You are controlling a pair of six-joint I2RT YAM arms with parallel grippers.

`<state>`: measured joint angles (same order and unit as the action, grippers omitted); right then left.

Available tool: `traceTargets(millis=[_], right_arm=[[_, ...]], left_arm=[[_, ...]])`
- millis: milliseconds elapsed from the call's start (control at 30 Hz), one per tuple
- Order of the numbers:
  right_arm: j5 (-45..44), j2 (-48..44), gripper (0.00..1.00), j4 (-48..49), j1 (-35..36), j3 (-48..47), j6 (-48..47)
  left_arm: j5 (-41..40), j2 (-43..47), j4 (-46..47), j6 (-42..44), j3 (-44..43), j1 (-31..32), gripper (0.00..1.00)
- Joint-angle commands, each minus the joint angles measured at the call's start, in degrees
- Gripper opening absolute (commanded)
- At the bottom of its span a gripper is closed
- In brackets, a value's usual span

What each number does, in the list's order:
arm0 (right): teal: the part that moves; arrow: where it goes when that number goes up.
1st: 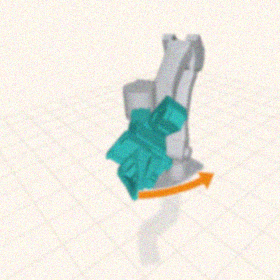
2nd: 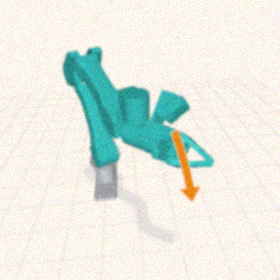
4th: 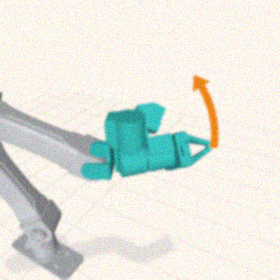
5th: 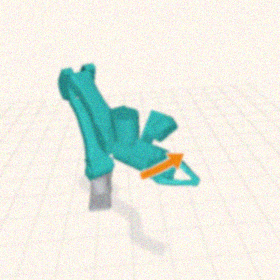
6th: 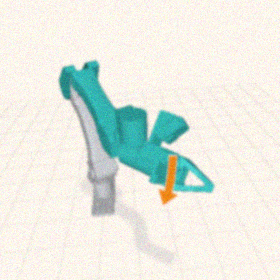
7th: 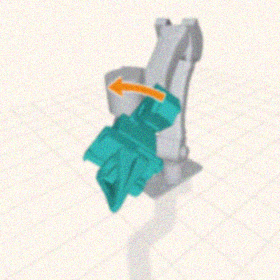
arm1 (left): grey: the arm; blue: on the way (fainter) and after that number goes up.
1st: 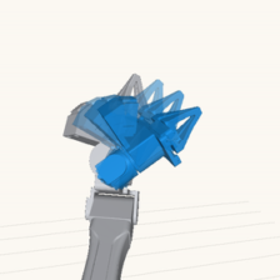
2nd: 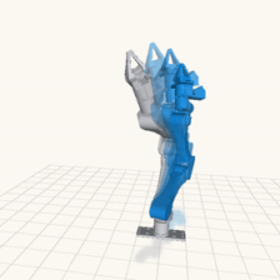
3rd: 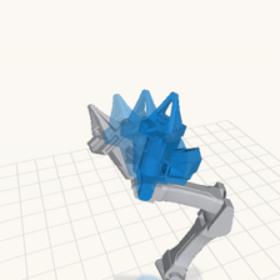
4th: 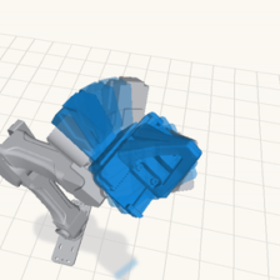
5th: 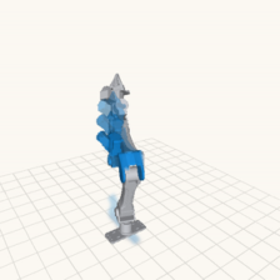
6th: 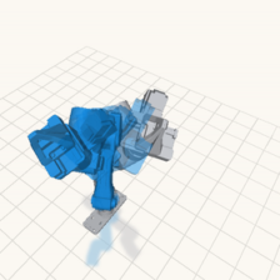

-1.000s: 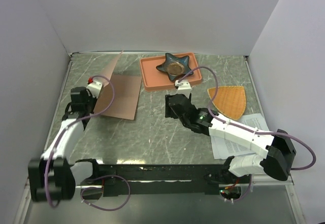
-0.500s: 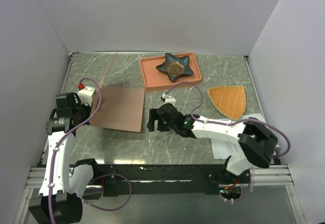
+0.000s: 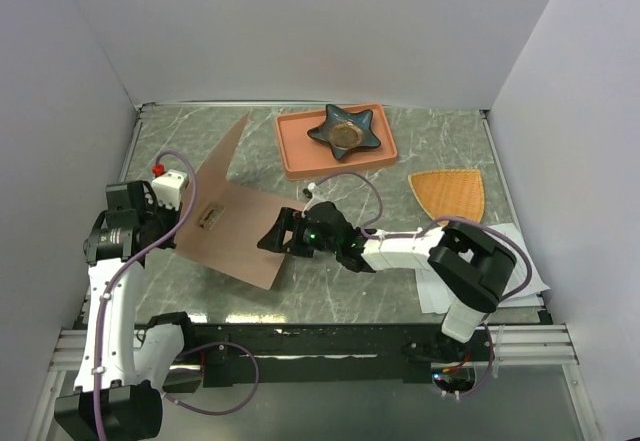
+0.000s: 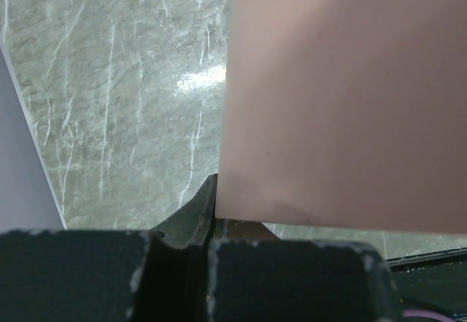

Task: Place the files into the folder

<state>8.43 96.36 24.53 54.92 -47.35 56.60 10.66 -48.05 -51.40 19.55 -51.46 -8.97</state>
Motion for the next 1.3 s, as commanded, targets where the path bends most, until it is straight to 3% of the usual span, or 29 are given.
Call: traceTargets(millis=[0, 267, 400, 967, 1133, 1233, 1267], right_arm=[[3.2, 0.5, 0.88, 5.2, -0.4, 1.5, 5.4], [-3.1, -9.9, 0.88, -3.8, -0.5, 9.2, 3.3], [-5.1, -14.6, 0.9, -3.1, -0.5, 12.3, 4.0], [2.2, 0.8, 0.81, 13.0, -0.7, 6.8, 14.9], [3.4, 4.6, 0.66, 19.8, -0.9, 5.8, 18.2], [2.8, 3.1, 0.44, 19.2, -1.1, 6.4, 16.9], [2.5, 2.2, 0.3, 18.9, -1.4, 6.8, 16.1]], left_arm=[[0.1, 0.3, 1.4, -1.0, -2.5, -0.1, 0.01], [-1.2, 0.6, 2.4, -0.7, -0.8, -0.1, 0.01], [-1.3, 1.1, 2.6, -0.7, -0.6, -0.1, 0.01], [0.2, 1.6, 0.2, -2.8, -2.7, -0.2, 0.01], [1.6, 1.7, -1.5, -3.6, -3.9, -0.1, 0.01], [2.3, 2.3, -2.0, -3.7, -4.9, -0.1, 0.01], [2.8, 2.2, -3.1, -3.8, -5.2, -0.2, 0.01]])
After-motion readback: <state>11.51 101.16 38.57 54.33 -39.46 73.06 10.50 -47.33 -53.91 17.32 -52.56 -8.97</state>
